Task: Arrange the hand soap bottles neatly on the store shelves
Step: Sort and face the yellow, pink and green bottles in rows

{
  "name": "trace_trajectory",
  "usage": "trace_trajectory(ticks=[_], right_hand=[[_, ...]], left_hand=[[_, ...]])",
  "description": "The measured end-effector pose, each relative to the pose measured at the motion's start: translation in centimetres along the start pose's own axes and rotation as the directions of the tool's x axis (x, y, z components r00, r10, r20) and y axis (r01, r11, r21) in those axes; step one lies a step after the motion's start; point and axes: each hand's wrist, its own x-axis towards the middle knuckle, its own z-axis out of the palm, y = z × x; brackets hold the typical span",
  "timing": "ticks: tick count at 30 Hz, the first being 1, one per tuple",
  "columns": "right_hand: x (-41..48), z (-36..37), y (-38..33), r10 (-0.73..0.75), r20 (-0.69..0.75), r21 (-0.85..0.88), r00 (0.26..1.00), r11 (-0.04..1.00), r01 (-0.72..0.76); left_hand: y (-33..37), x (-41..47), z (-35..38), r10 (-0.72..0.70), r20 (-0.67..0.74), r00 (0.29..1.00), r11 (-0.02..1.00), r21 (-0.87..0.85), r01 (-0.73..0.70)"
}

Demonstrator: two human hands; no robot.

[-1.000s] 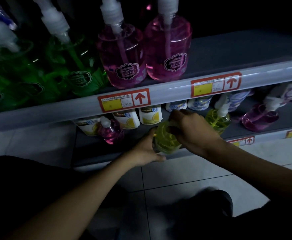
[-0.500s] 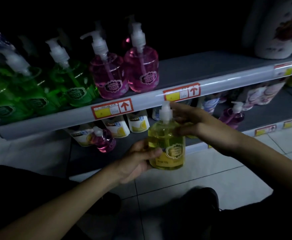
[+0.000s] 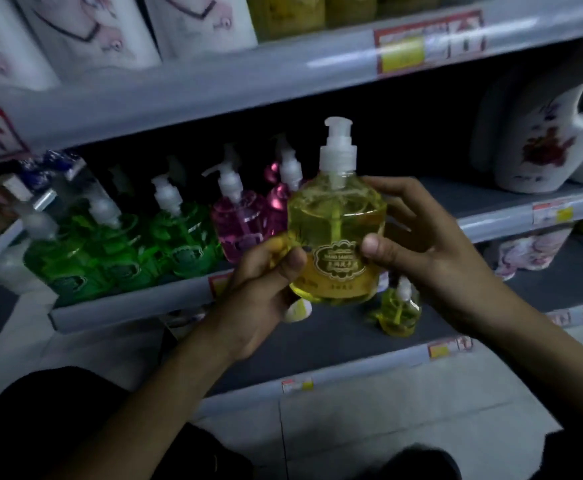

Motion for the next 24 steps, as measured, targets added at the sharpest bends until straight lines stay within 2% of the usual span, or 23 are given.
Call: trace_trajectory(ticks=[3,5,7,9,12,14,17,24], right_hand=[[1.1,-0.5,-2.0,-0.179,-0.073,-0.046,0.981,0.983,0.176],[2.3,-0.9,-3.9,-0.361,-0.133,-0.099,0.923,0.932,0.35],[4.1,-1.5,-6.1,-0.527,-0.17,-0.099,0.833,0.85,0.518],[6.8,-2.4,-8.2,-0.664,-0.179,-0.172,0.726,0.747,0.642],[10.7,-4.3,-10.8,-0.781,-0.166,-0.327,0.602,0.619,0.714],[12.8,-5.7,-11.3,-0.812,-0.146,-0.4,0.565,0.57,0.718],[15.3,-7.4,-10.6,-0.803,-0.151,-0.443,0.577,0.577,0.686],[18.3,-7.9,-8.6,-0.646,-0.212,-0.388,0.733,0.744,0.544]], left_hand=[[3.4,1.4,2.1,0.17,-0.011,0.985,0.966,0.199,-0.164],[6.7,2.8,4.0,0.292,0.043,0.955,0.885,0.368,-0.287],[10.4,4.2,5.9,0.394,0.13,0.91,0.736,0.548,-0.397],[13.6,5.7,7.4,0.477,0.178,0.861,0.564,0.689,-0.455],[17.0,8.4,8.9,0.609,0.215,0.763,0.275,0.846,-0.458],[18.2,10.5,9.7,0.668,0.212,0.713,0.161,0.895,-0.417],[18.5,13.4,10.4,0.662,0.207,0.72,0.091,0.932,-0.352],[17.5,17.2,9.9,0.536,0.045,0.843,0.151,0.977,-0.149]])
